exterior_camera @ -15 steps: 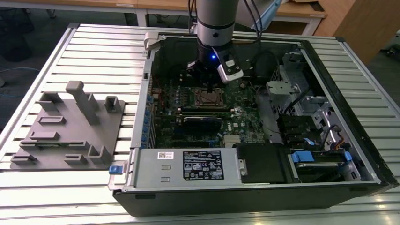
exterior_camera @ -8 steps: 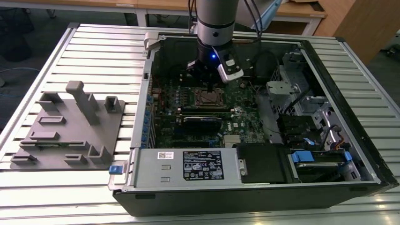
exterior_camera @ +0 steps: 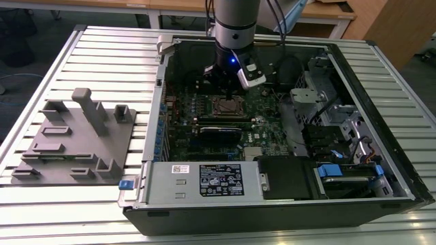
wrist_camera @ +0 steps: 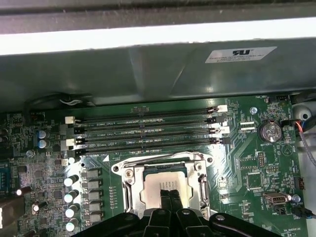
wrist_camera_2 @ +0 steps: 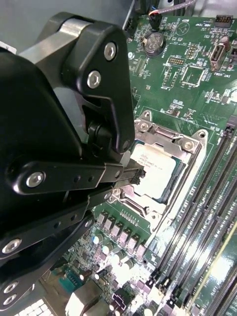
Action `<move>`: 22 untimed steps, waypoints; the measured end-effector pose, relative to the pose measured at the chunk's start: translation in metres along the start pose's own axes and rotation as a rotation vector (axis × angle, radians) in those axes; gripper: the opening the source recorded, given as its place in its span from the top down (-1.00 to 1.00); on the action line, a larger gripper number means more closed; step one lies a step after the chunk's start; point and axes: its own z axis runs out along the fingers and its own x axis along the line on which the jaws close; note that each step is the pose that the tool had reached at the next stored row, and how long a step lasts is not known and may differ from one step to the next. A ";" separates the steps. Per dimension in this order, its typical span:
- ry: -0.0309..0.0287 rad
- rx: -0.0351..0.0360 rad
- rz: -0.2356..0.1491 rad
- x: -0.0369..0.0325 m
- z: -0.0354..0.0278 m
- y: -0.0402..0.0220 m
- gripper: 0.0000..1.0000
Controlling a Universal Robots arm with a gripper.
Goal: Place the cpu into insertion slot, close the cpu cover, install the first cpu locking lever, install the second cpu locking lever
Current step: 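Install the second cpu locking lever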
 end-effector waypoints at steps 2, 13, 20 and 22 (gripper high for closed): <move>-0.0001 -0.0001 0.000 -0.0003 -0.0001 -0.0015 0.79; -0.0001 -0.0002 0.000 -0.0026 -0.0009 -0.0153 0.79; 0.0001 0.0001 0.000 -0.0029 -0.0018 -0.0175 0.79; 0.0001 -0.0001 0.000 -0.0030 -0.0029 -0.0174 0.79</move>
